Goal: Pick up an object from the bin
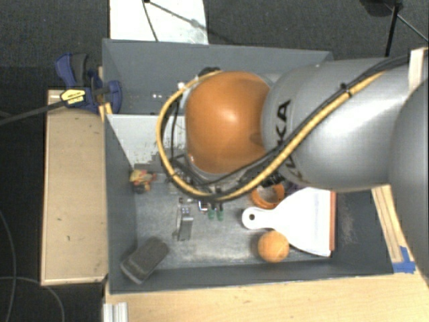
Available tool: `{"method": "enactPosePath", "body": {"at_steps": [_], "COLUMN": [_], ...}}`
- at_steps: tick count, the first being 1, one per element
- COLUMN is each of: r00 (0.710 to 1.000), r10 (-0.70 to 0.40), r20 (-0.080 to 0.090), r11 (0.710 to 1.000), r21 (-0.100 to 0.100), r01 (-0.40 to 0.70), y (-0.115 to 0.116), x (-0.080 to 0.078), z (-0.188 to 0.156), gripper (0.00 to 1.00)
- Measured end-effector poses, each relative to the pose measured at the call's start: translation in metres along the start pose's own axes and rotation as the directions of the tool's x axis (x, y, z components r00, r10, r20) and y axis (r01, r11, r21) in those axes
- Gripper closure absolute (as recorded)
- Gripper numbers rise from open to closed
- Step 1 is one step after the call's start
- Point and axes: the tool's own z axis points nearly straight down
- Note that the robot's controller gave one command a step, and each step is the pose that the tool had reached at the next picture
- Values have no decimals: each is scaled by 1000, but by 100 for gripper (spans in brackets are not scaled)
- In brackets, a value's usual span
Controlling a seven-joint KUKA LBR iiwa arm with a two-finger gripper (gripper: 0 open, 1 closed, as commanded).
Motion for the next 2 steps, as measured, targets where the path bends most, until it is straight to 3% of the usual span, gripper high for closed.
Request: {"method": "enactPosePath", "body": {"at_steps": [1,2], "r00": [1000,989], "r10": [6,-146], "r20": [8,13], "r11": [1000,989], "r21": [-2,-1], "r01": [-6,146], "y": [-1,2], "x": [-2,1], "z": [-4,10], "gripper": [0,0]}}
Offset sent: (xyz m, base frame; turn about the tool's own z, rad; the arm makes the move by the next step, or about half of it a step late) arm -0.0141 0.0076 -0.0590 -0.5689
